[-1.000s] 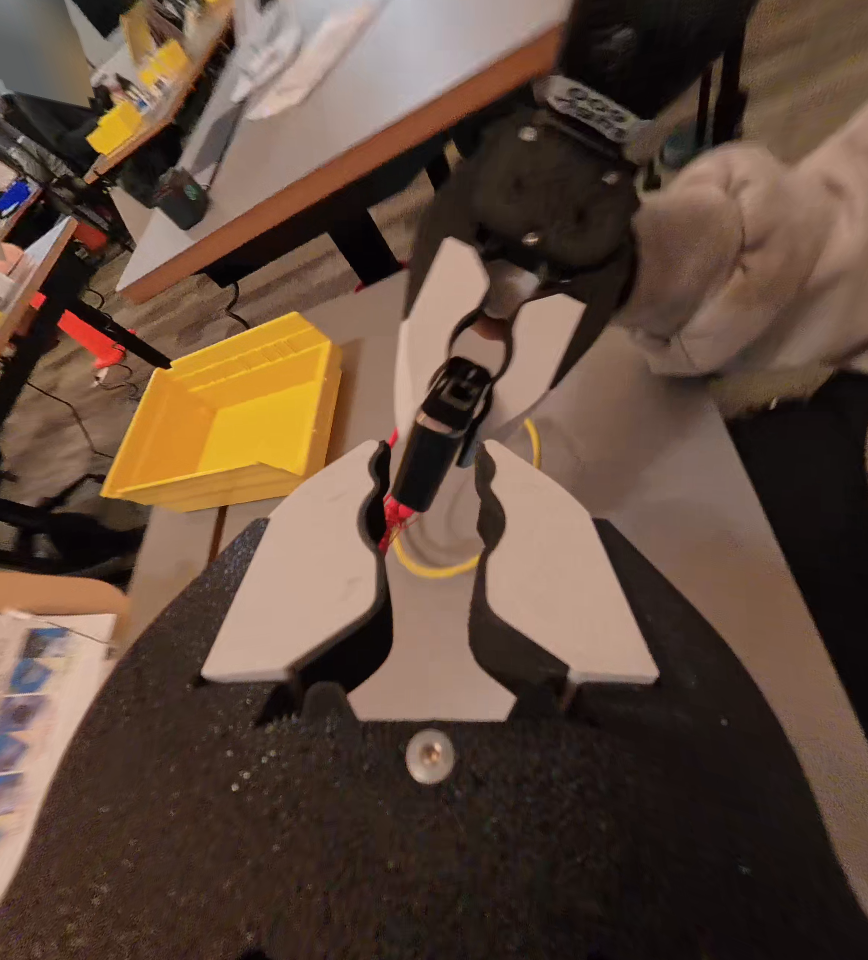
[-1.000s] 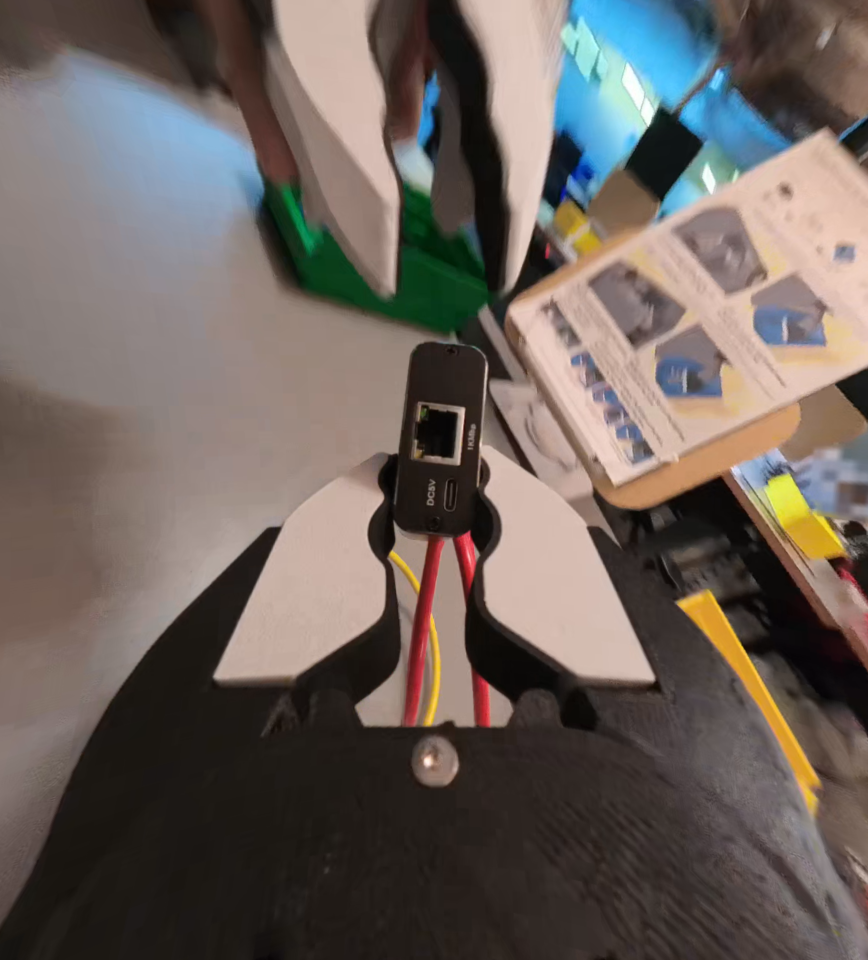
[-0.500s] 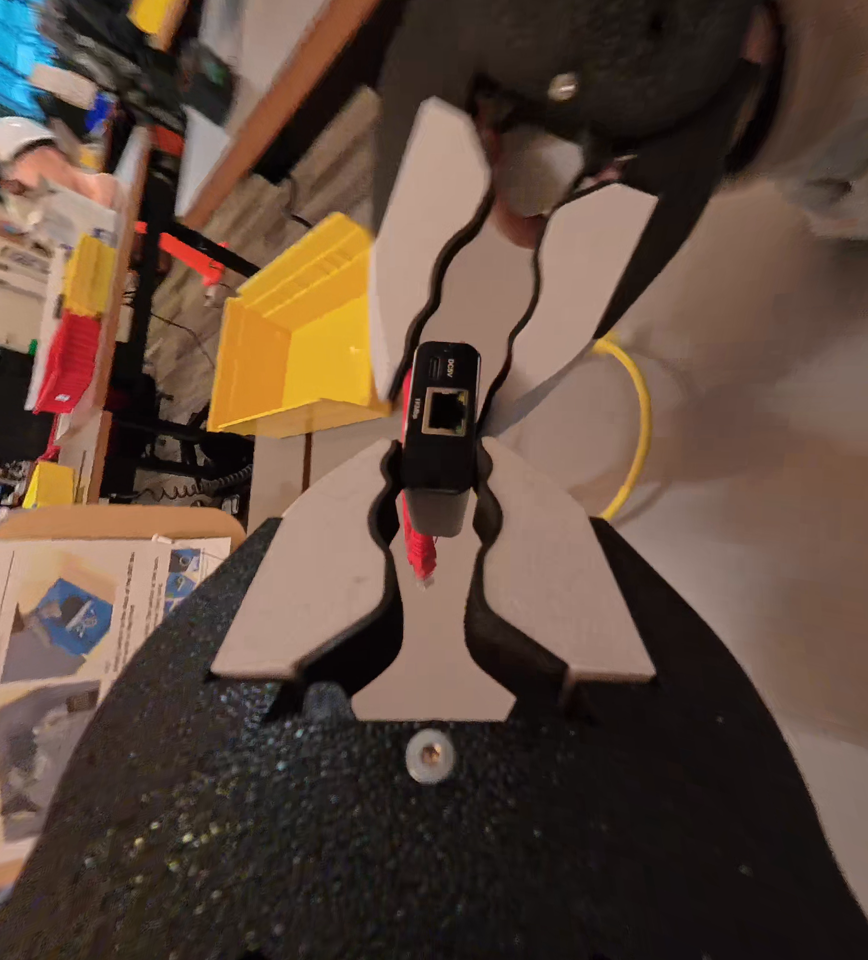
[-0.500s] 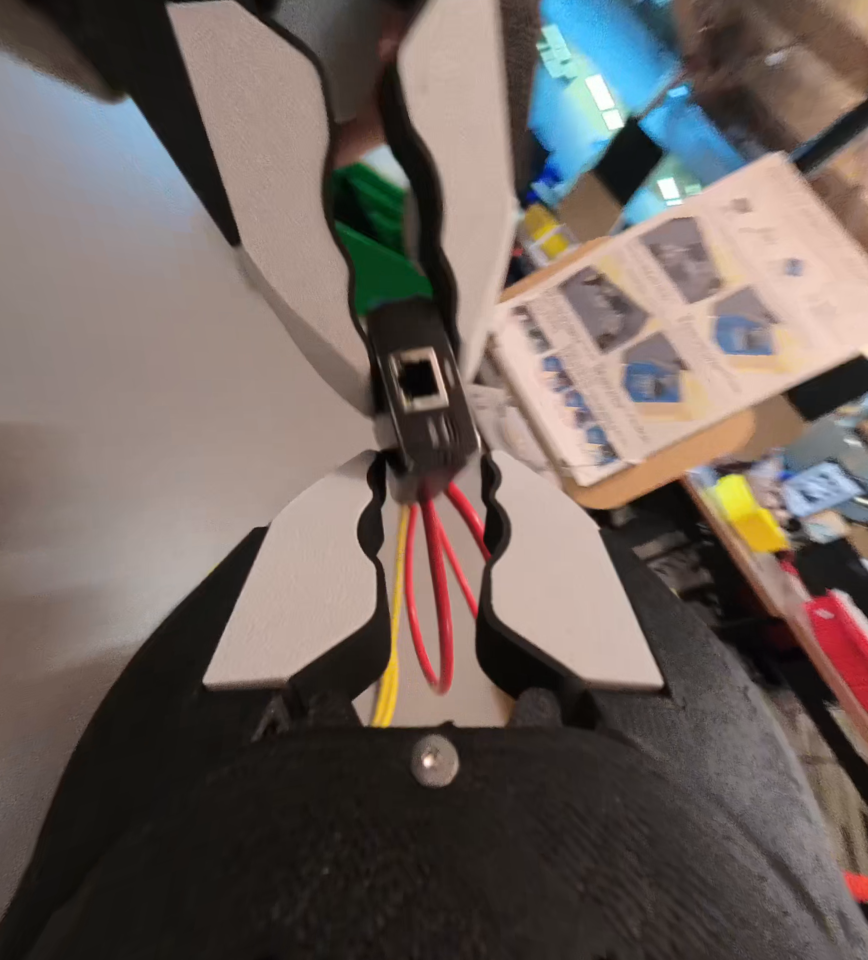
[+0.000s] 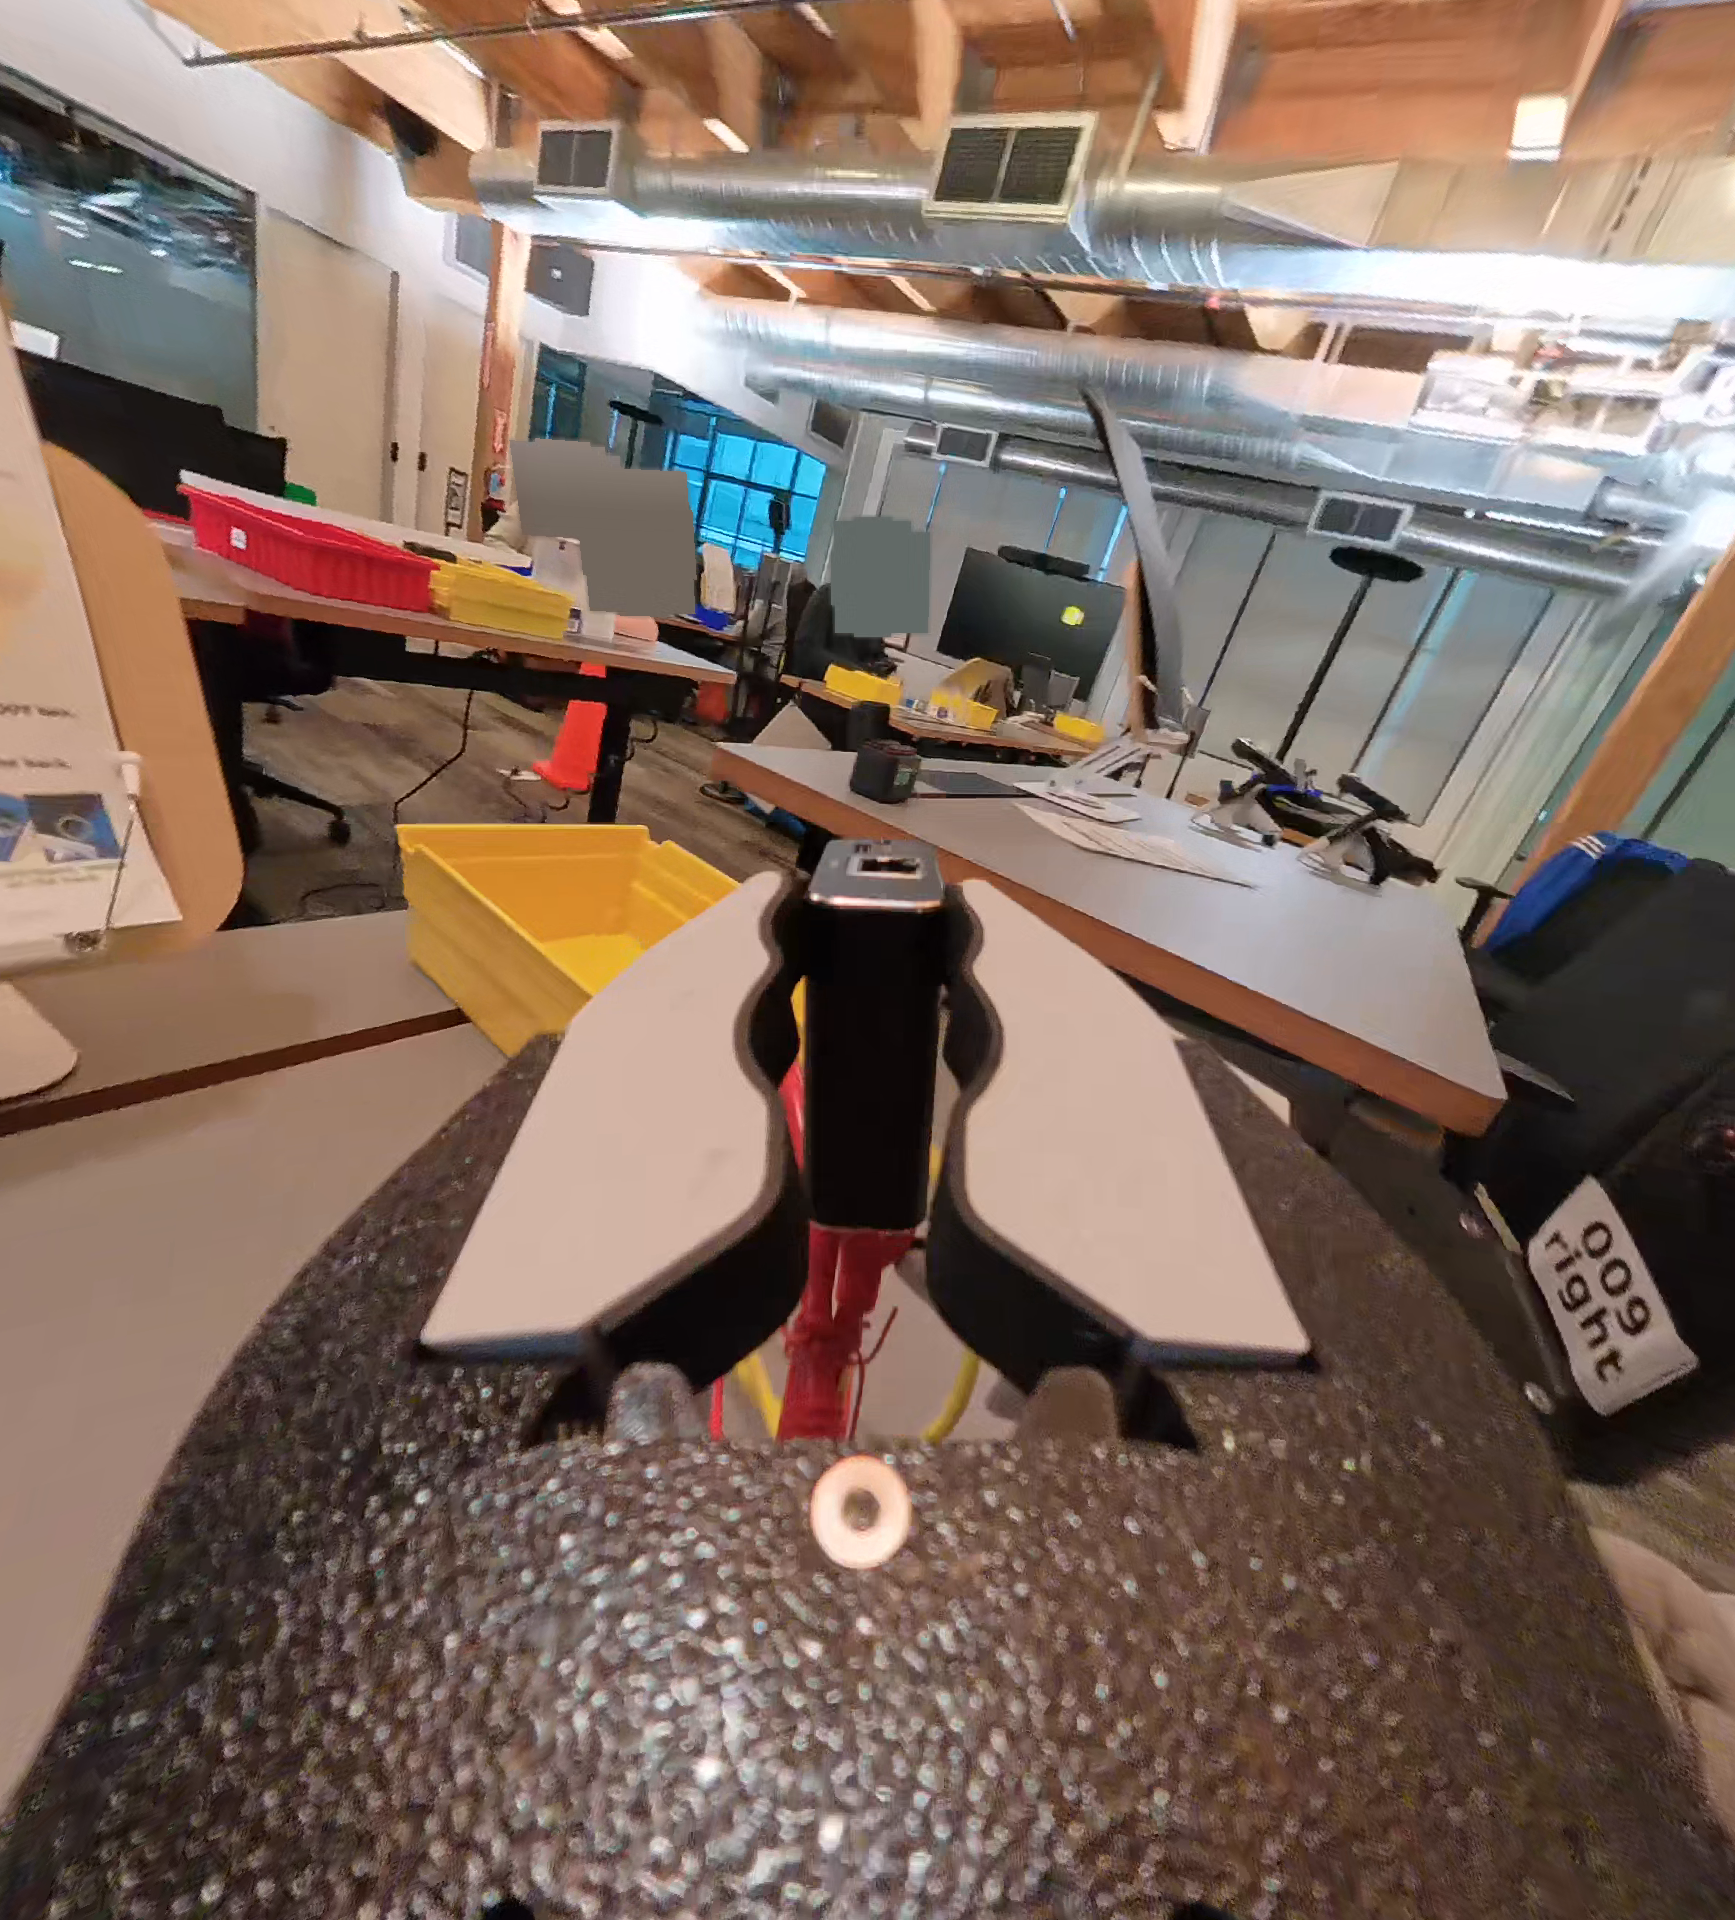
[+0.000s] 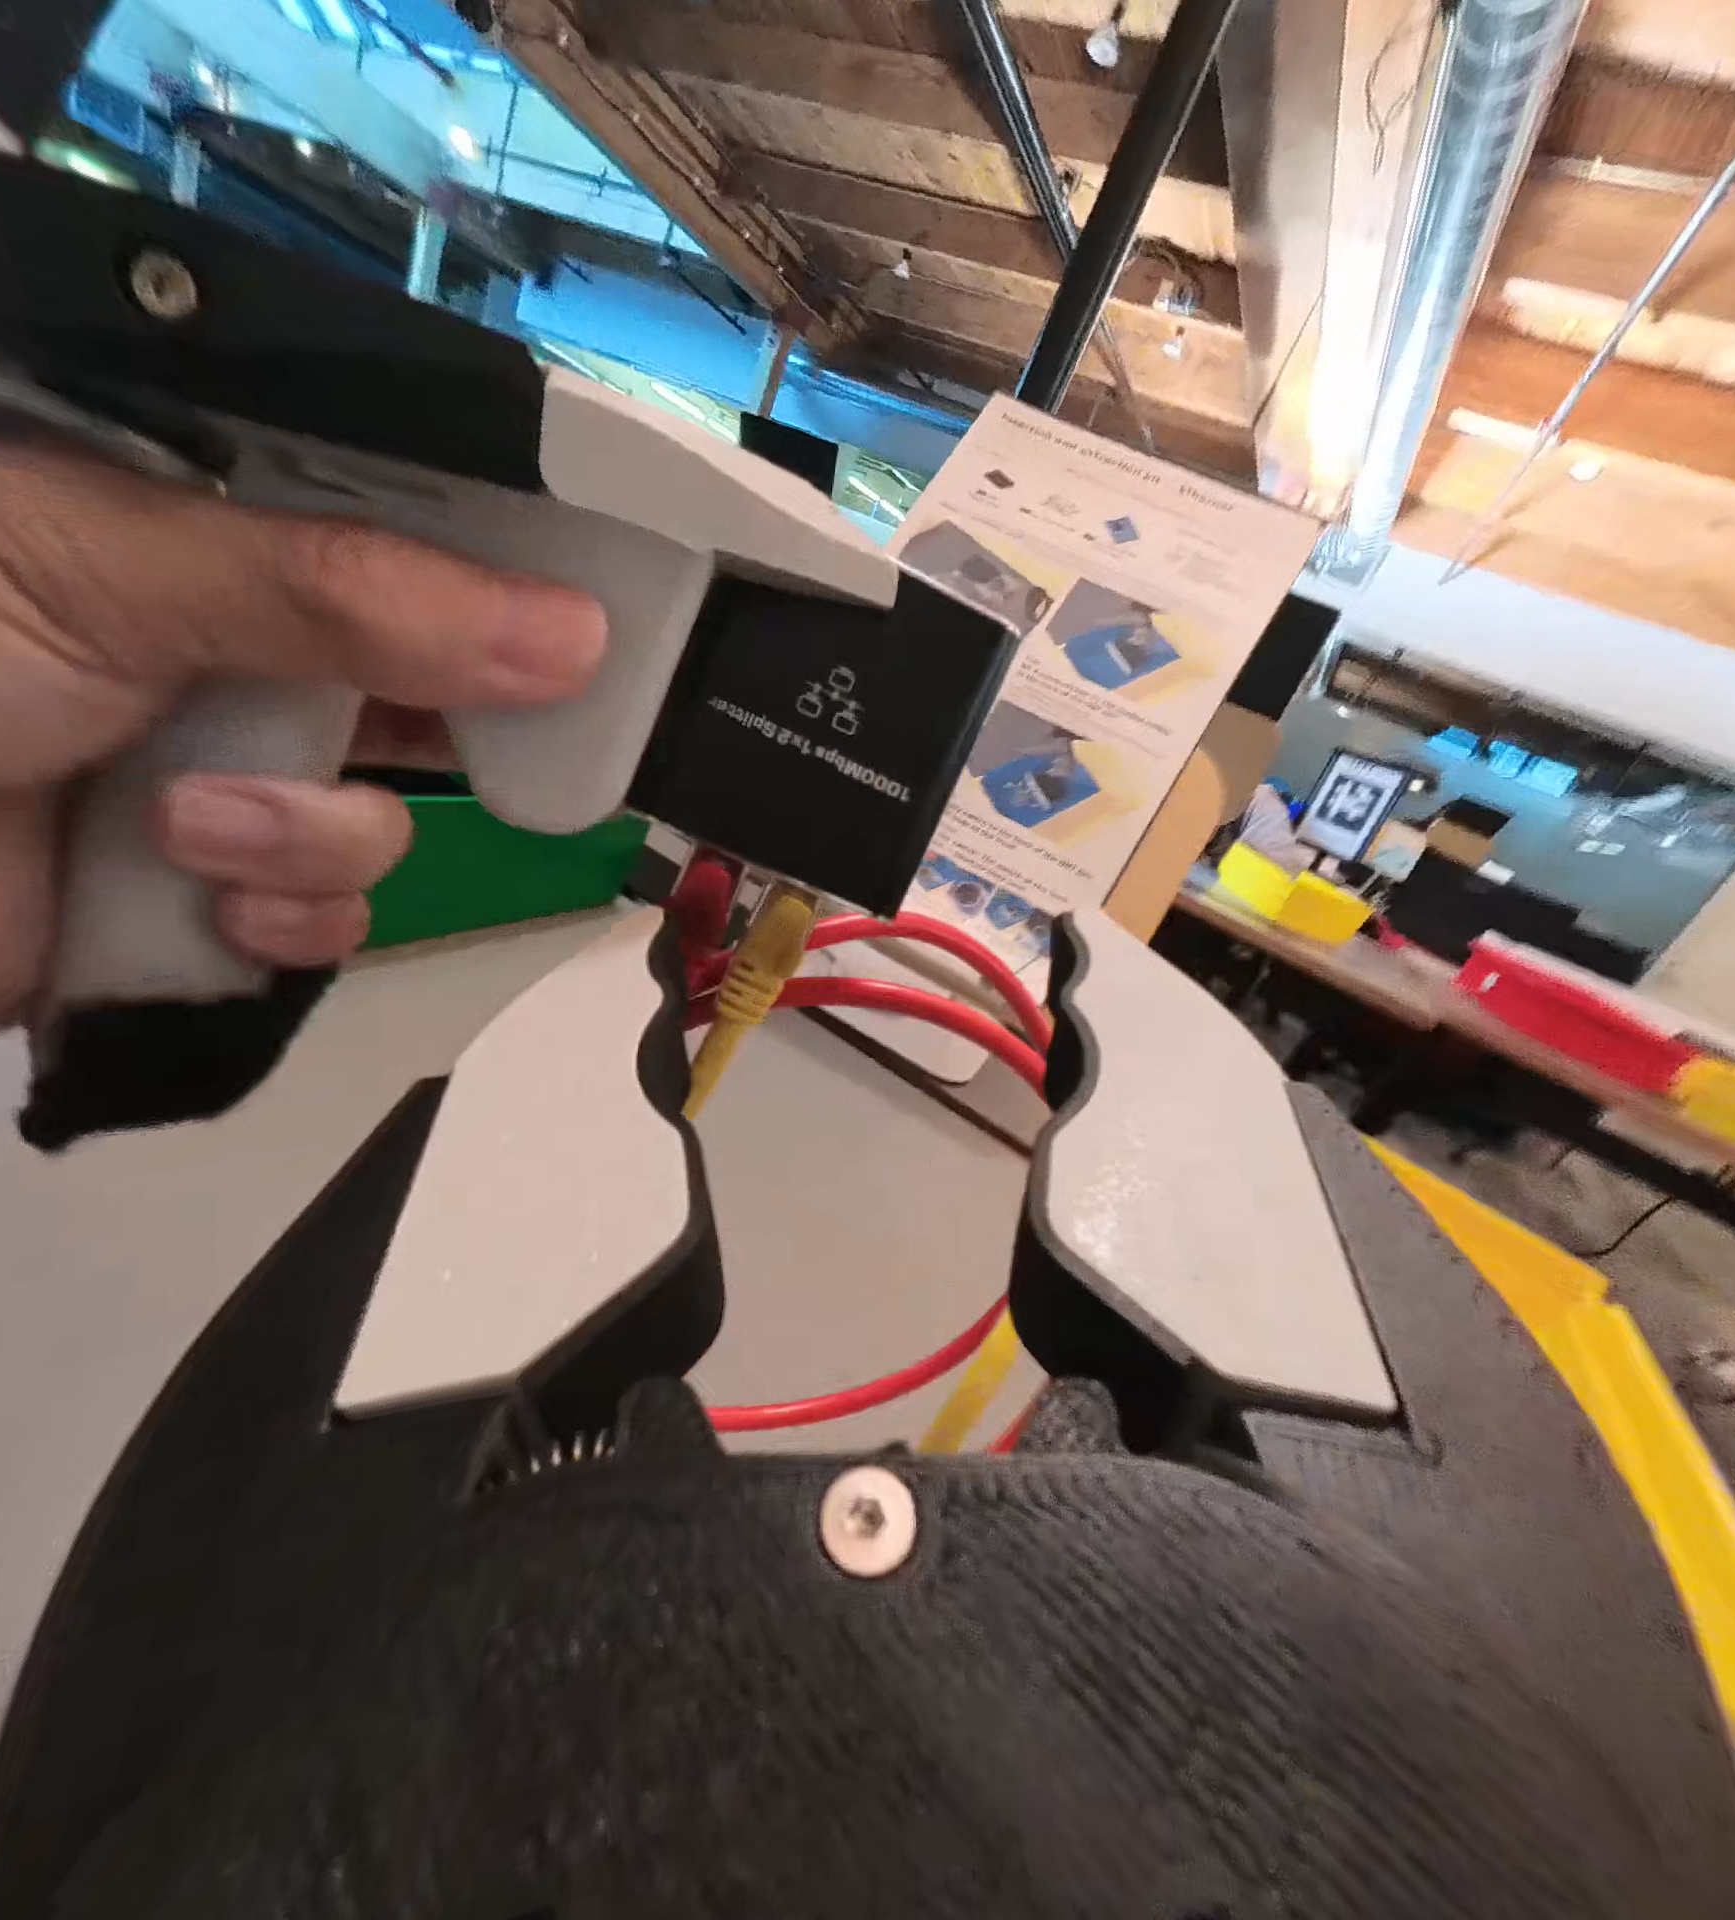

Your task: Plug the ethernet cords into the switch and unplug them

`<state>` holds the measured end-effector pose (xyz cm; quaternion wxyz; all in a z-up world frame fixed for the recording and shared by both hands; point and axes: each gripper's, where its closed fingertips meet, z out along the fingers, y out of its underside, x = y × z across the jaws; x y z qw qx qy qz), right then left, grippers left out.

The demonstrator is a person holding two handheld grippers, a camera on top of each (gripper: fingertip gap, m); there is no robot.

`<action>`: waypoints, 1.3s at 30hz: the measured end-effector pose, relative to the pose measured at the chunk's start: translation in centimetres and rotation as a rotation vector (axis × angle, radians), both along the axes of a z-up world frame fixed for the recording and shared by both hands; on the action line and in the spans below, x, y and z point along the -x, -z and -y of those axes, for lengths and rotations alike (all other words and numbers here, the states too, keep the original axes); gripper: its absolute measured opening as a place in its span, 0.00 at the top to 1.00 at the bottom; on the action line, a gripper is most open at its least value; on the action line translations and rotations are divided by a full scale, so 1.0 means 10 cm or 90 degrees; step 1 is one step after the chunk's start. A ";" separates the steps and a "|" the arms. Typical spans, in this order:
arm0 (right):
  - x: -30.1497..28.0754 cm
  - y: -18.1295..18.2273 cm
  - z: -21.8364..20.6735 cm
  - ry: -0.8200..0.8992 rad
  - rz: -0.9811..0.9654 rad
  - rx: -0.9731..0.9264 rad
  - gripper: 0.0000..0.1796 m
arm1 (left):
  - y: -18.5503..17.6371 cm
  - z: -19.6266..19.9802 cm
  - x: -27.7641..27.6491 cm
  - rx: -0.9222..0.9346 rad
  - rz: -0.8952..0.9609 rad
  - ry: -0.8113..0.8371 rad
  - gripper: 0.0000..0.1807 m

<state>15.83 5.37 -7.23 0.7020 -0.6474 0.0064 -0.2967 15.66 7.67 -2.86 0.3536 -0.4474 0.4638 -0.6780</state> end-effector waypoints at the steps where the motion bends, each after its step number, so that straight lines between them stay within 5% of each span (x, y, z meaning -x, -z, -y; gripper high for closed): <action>1: -0.01 0.04 -0.02 0.001 -0.019 -0.003 0.61 | 0.03 -0.01 -0.02 0.007 -0.004 -0.005 0.87; 7: 0.18 0.17 -0.22 -0.091 -0.087 -0.005 0.57 | 0.18 -0.01 -0.12 -0.035 -0.043 -0.015 0.87; 11: 0.00 0.33 -0.25 -0.016 -0.123 0.014 0.47 | 0.21 0.13 -0.12 -0.047 -0.067 -0.001 0.87; 15: -0.08 0.25 -0.11 -0.028 -0.096 -0.026 0.64 | 0.25 0.32 -0.07 -0.067 -0.065 0.004 0.87; 22: -0.19 0.23 0.01 -0.010 0.110 0.119 0.70 | 0.33 0.40 0.02 -0.150 -0.083 0.018 0.87; 30: -0.05 0.37 0.08 -0.029 0.324 0.324 0.70 | 0.59 0.39 0.15 -0.446 -0.269 0.150 0.81; 39: -0.02 0.45 0.01 -0.060 0.307 0.314 0.69 | 0.66 0.30 0.13 -0.077 -0.264 0.286 0.87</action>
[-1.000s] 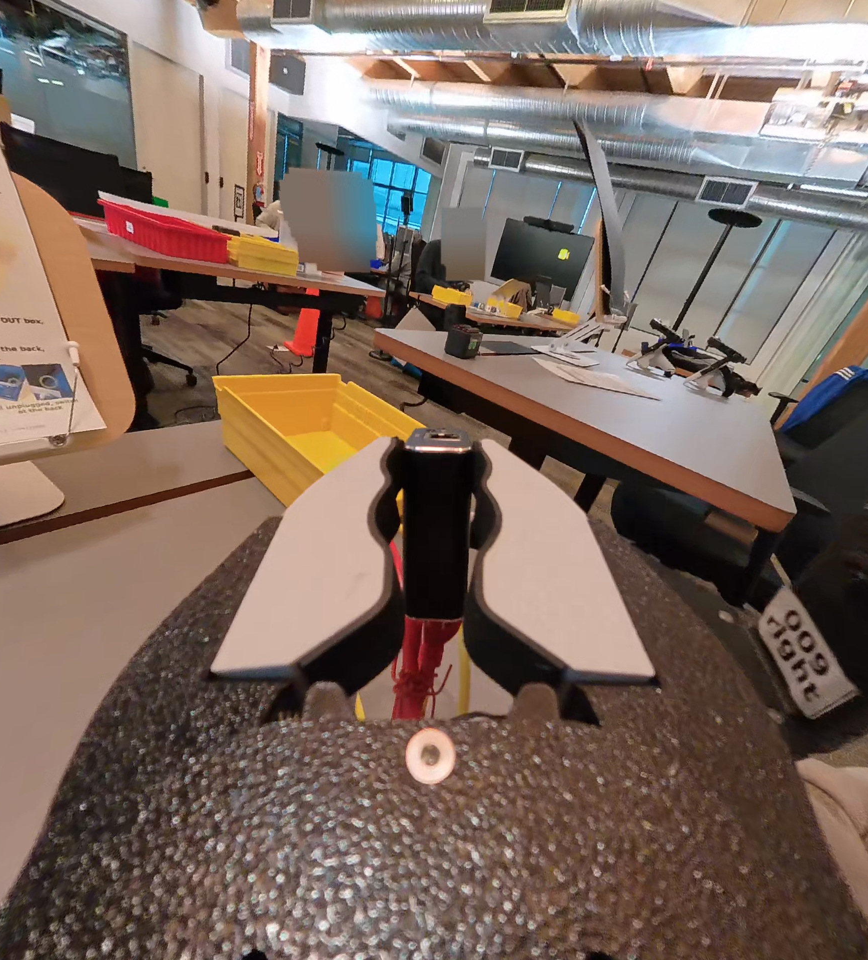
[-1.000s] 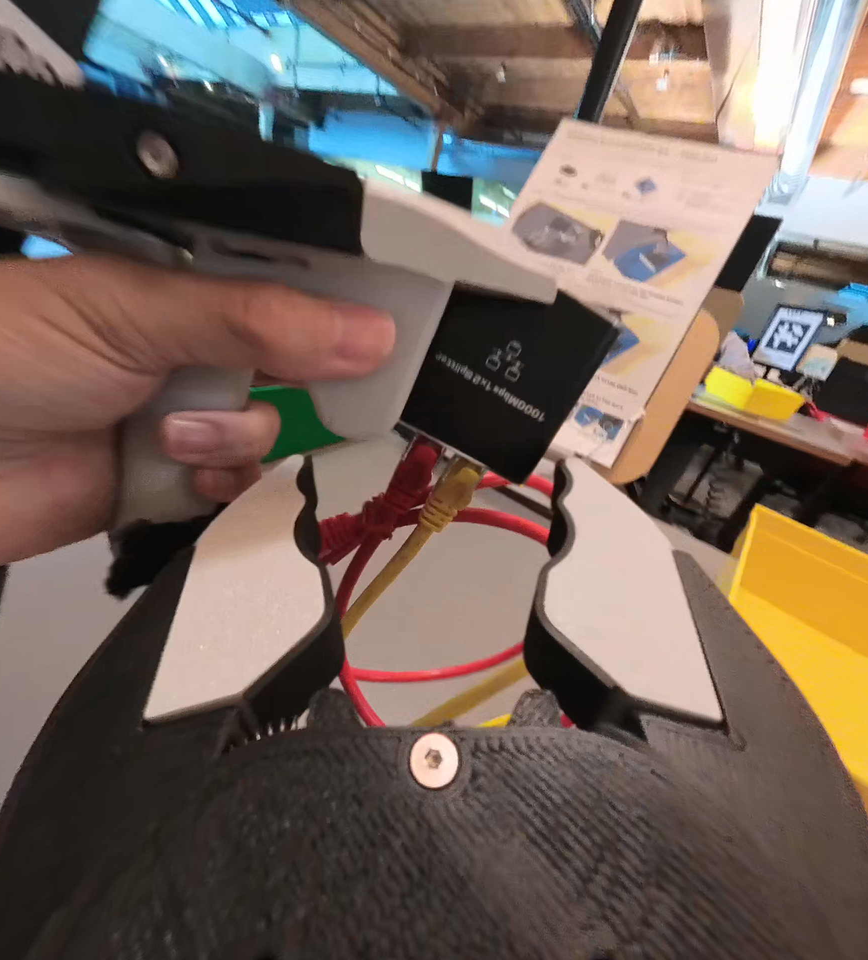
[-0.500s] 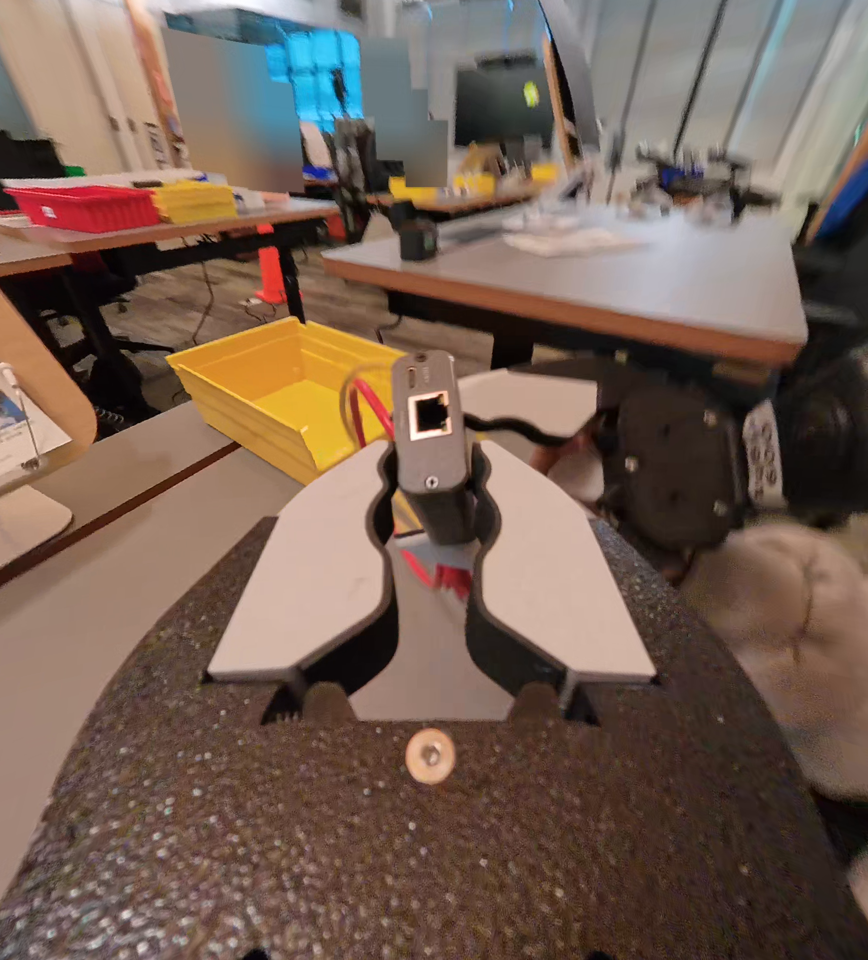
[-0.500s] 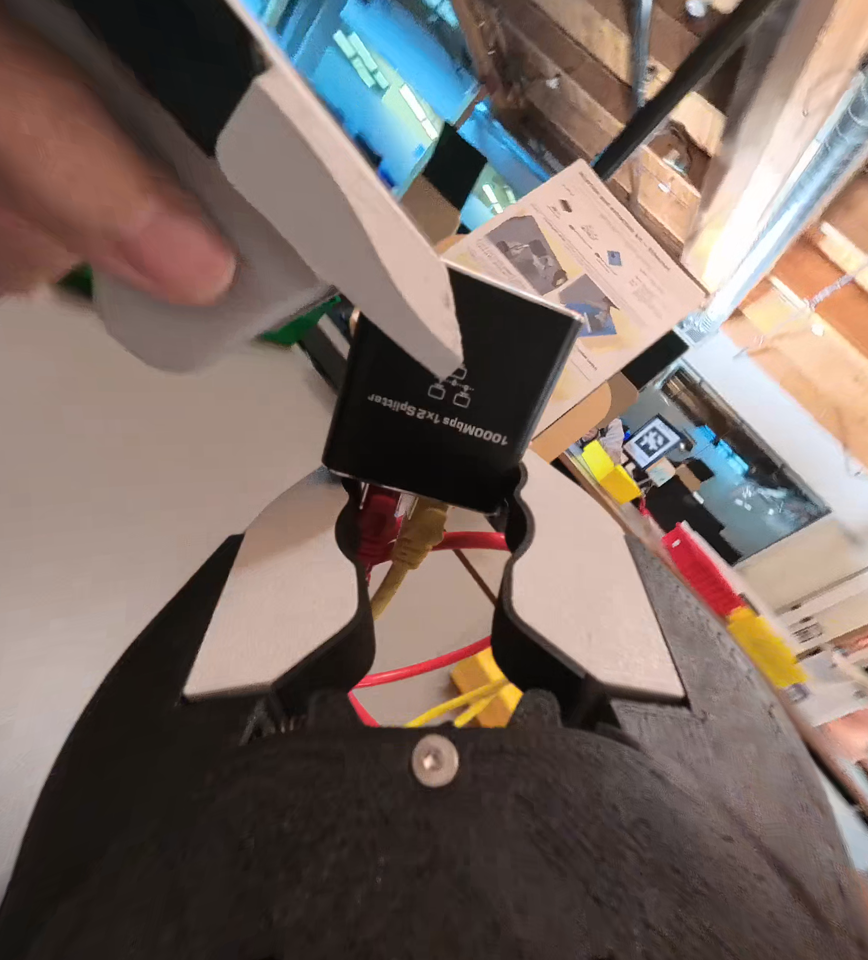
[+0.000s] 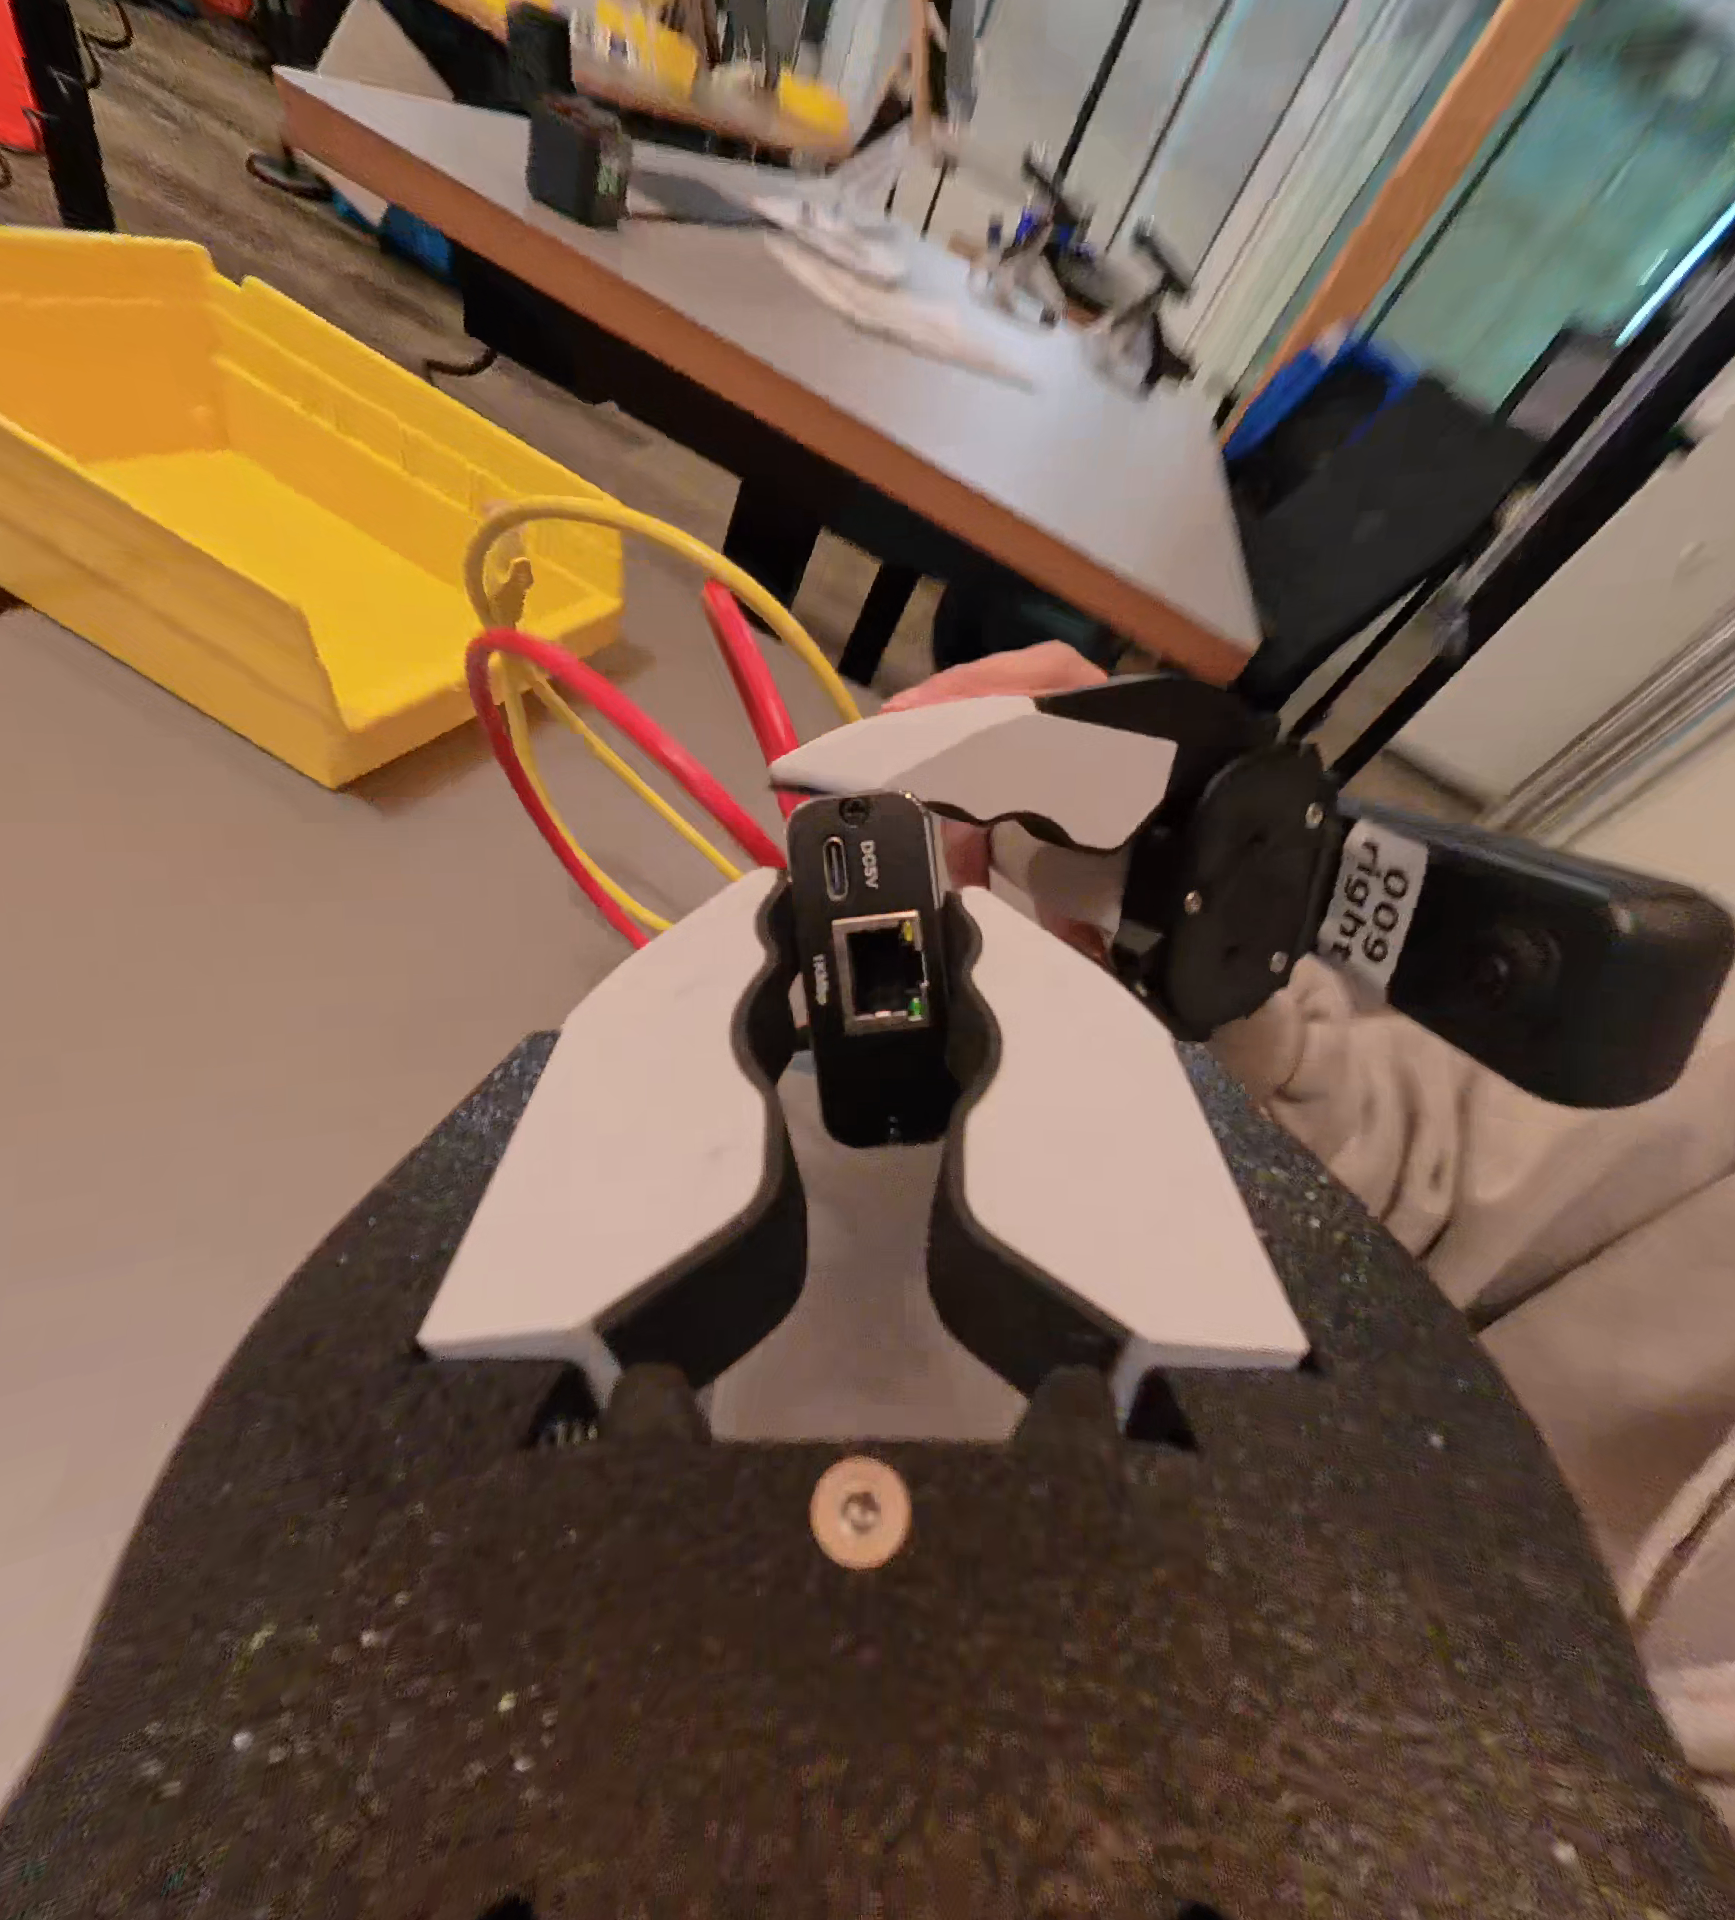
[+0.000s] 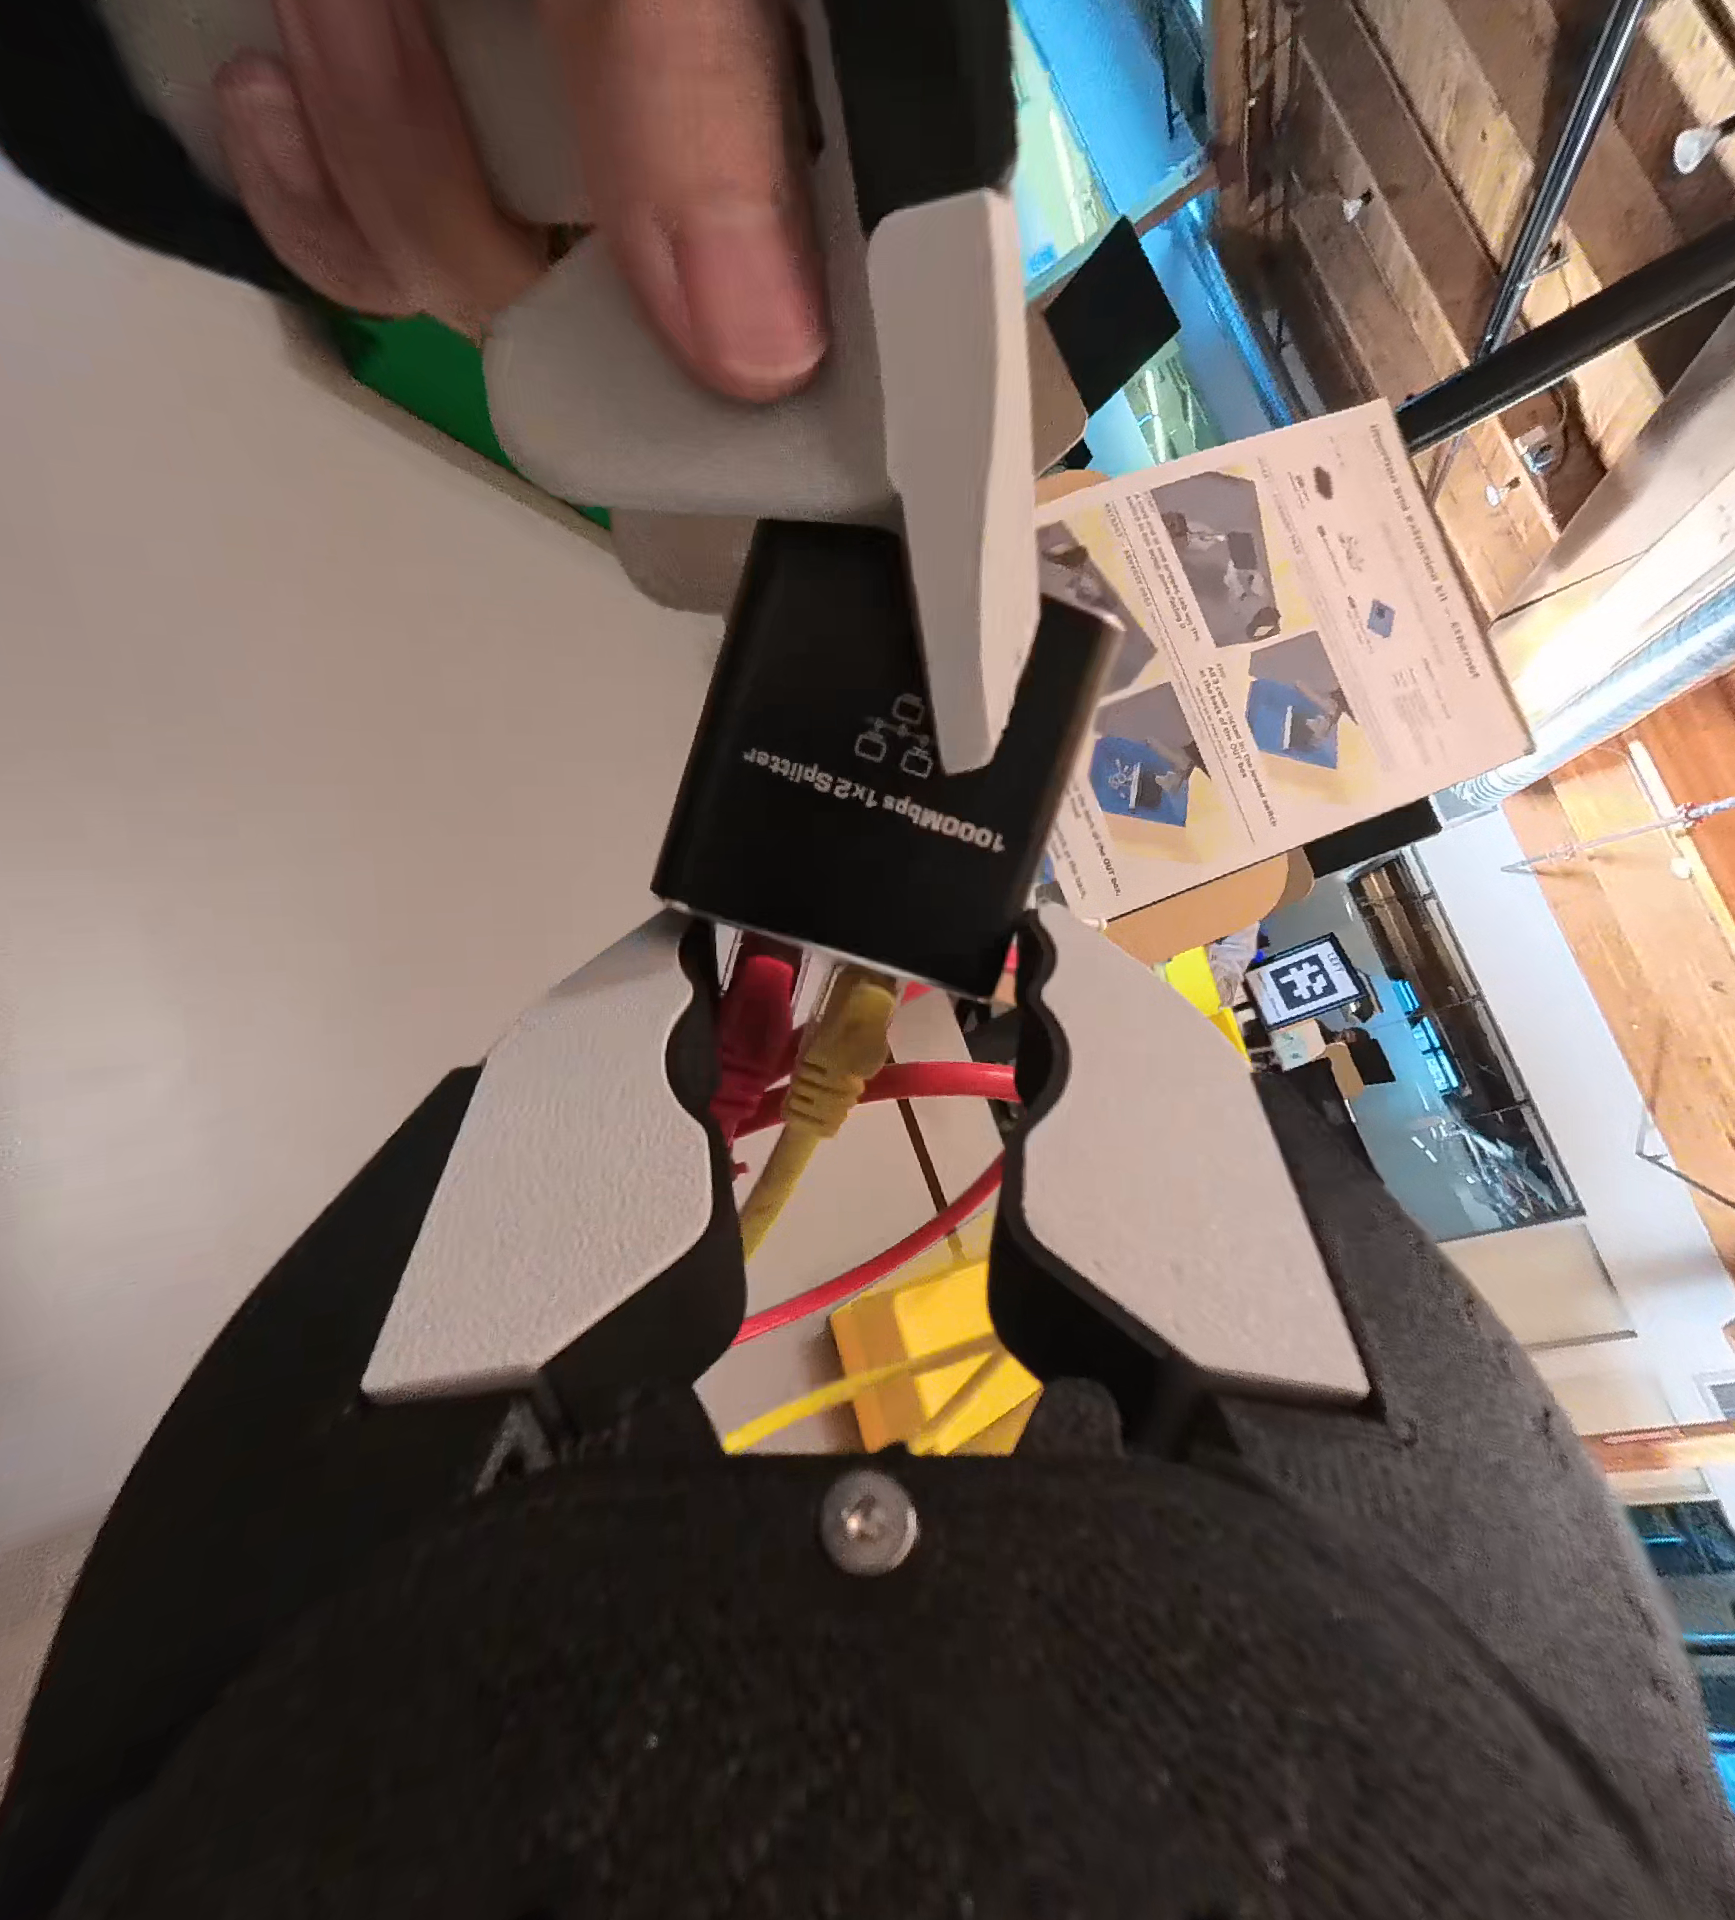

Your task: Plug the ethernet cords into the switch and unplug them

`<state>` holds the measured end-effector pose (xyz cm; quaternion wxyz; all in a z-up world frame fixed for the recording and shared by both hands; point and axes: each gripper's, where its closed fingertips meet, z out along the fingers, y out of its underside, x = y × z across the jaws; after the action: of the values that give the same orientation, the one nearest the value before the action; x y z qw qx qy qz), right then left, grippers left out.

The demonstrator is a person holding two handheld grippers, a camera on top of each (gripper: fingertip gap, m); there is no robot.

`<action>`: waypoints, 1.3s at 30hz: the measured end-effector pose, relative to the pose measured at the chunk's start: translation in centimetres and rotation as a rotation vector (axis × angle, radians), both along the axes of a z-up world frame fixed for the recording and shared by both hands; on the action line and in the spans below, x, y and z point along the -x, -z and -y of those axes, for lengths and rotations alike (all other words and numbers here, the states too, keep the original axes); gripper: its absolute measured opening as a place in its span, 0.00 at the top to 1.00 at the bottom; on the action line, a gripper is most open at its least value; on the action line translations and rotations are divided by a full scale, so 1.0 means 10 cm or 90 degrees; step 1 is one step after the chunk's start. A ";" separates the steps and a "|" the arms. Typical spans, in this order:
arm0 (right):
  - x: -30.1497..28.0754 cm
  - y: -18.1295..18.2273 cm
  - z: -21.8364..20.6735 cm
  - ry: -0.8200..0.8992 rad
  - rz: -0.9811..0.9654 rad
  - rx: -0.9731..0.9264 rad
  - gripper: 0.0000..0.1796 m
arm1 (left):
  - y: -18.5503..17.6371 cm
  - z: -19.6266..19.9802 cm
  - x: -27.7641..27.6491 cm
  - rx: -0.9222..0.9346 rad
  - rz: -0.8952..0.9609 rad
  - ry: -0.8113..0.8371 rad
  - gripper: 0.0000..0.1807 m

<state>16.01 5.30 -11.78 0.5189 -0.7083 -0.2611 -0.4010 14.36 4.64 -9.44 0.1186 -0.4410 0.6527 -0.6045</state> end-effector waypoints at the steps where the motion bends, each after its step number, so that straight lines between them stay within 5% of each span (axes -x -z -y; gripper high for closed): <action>1: 0.00 0.00 0.00 -0.002 0.003 -0.001 0.68 | 0.03 -0.04 -0.01 0.048 -0.004 -0.005 0.87; 7: 0.07 -0.27 0.03 -0.001 -0.053 -0.096 0.64 | 0.02 -0.45 -0.15 0.317 -0.012 -0.070 0.87; 13: 0.49 -0.31 -0.23 -0.072 -0.214 -0.150 0.64 | -0.10 -0.81 -0.25 0.456 0.035 -0.140 0.87; 18: 0.22 -0.40 -0.11 -0.033 -0.205 -0.216 0.63 | -0.10 -0.65 -0.19 0.453 0.026 -0.107 0.87; 20: 0.10 -0.46 -0.02 -0.045 -0.246 -0.248 0.70 | -0.10 -0.54 -0.16 0.479 0.021 -0.090 0.87; 31: 0.11 -0.18 0.06 -0.189 -0.330 -0.154 0.71 | 0.10 -0.11 -0.18 0.482 -0.056 -0.058 0.87; 35: -0.02 0.31 -0.04 -0.101 -0.289 0.007 0.58 | 0.09 0.00 -0.18 0.447 -0.053 -0.058 0.87; 39: 0.01 0.15 -0.07 -0.128 -0.300 -0.065 0.61 | 0.04 -0.01 -0.17 0.457 -0.043 -0.062 0.87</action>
<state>15.92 5.98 -13.28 0.6378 -0.7255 -0.1817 -0.1840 16.11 4.72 -9.88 -0.0367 -0.5046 0.3810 -0.7739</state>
